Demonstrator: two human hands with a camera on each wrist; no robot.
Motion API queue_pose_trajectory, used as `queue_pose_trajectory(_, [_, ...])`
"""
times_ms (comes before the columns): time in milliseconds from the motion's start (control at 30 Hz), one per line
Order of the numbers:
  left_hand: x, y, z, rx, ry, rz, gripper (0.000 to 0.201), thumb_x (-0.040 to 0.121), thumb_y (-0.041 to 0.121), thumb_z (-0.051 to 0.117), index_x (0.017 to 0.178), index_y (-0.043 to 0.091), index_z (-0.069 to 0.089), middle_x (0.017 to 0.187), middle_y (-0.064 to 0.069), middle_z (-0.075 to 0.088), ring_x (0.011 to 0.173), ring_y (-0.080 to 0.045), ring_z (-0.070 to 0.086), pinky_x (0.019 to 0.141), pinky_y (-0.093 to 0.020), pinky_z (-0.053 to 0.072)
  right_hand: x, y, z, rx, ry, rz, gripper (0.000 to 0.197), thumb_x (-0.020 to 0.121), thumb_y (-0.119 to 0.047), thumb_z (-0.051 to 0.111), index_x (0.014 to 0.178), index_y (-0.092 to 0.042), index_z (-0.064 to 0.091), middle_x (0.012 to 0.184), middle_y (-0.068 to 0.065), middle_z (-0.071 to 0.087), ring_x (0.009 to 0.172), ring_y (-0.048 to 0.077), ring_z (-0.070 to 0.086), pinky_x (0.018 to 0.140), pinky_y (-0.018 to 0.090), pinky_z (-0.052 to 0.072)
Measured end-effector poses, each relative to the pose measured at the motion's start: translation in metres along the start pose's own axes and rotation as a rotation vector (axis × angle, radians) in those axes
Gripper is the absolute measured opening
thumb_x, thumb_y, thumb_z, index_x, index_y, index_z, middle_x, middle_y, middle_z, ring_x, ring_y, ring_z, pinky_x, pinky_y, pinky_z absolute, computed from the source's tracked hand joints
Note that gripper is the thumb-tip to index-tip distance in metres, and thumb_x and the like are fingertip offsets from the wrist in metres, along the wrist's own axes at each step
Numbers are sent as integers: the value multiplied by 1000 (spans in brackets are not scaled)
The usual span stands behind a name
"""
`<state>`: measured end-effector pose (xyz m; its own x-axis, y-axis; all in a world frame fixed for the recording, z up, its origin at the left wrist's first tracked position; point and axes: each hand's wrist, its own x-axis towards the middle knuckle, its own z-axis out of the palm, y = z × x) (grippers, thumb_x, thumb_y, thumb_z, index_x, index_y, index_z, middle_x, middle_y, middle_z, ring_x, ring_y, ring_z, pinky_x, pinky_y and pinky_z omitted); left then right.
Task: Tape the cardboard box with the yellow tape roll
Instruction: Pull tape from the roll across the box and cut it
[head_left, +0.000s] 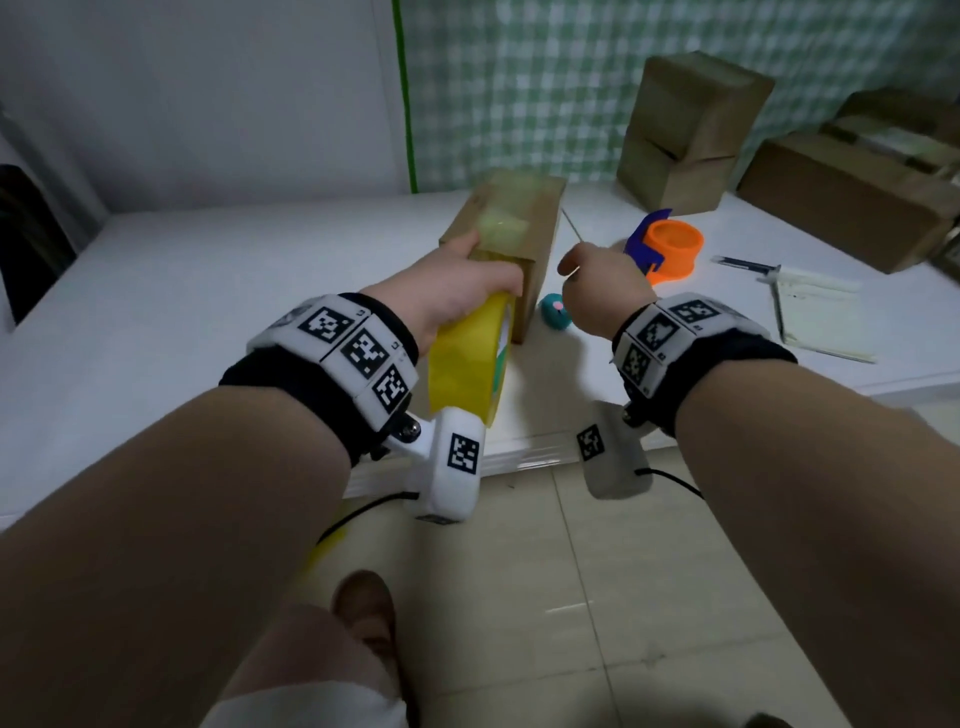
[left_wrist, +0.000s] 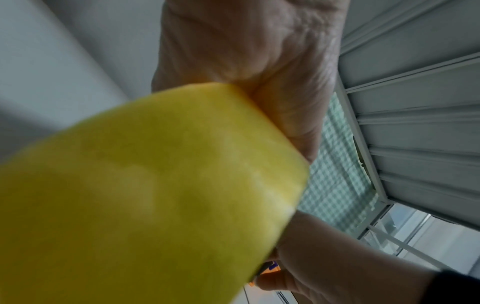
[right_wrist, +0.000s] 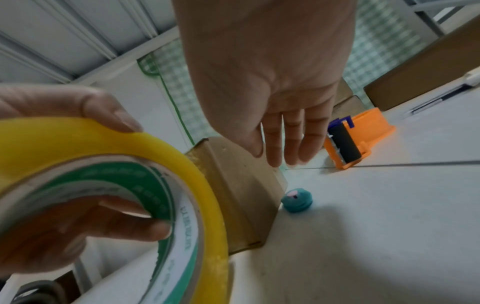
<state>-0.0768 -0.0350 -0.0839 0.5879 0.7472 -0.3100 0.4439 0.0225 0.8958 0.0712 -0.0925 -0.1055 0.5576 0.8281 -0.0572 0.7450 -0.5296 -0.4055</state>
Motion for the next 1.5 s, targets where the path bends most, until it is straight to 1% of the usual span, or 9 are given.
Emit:
queue_pose_trajectory(300, [8,-4,1,115,107,79,86,73,34,65,149,25,26,145,-2,44,121,-24,52,100,-38,47,34,0,25,-204,-264,45,46,102,-19,28,147,-14,32,149,15,39,134,30,42,105,33,34])
queue_pose_trajectory(666, [2,1,-6,97,53,38,84,65,36,65,143,37,35,138,2,50,101,-19,61,85,-33,55,13,7,18,-231,-254,-24,42,87,-29,62,124,-10,56,125,13,59,113,29,57,81,29,43])
queue_pose_trajectory(800, [-3,3,-9,63,31,-3,82,67,32,66,142,40,36,135,-1,52,99,-21,63,88,-37,55,3,14,18,-113,-349,37,47,82,-39,66,115,-6,64,106,12,67,88,24,60,83,33,50])
queue_pose_trajectory(966, [-13,10,-7,84,-25,-47,92,60,33,68,144,42,31,134,-4,53,100,-27,63,88,-43,55,-5,6,3,-31,-309,71,32,91,-26,54,99,3,64,73,10,67,63,22,63,74,32,55])
queue_pose_trajectory(1033, [-15,11,-5,96,-59,-57,99,53,33,68,144,41,30,137,-6,52,103,-29,63,90,-45,55,-3,4,-6,48,-128,65,28,91,-20,52,103,4,58,82,15,70,73,29,69,72,38,59])
queue_pose_trajectory(1133, [-20,14,-5,101,-103,-56,91,65,22,67,146,38,28,137,-8,50,102,-30,63,90,-46,55,-11,4,-21,254,196,-31,27,90,-17,48,117,-11,48,91,14,65,81,35,68,74,48,57])
queue_pose_trajectory(1233, [-21,12,-9,110,-135,-57,86,71,13,65,145,38,30,135,-9,51,103,-32,61,89,-47,54,-23,-3,-34,271,362,-181,29,92,-11,40,114,-21,56,93,10,61,79,29,62,70,35,48])
queue_pose_trajectory(1366, [-25,11,-14,127,-198,-69,86,72,6,65,145,37,30,128,-9,54,103,-34,61,90,-49,53,-22,-15,-35,174,284,-236,36,91,-5,40,104,-18,71,117,12,66,102,26,60,80,27,45])
queue_pose_trajectory(1500, [-31,10,-18,127,-229,-82,86,72,8,67,143,39,31,128,-11,56,107,-36,60,94,-52,51,-22,-20,-21,-30,95,-246,37,93,-29,49,129,-23,58,135,12,54,125,28,48,102,36,40])
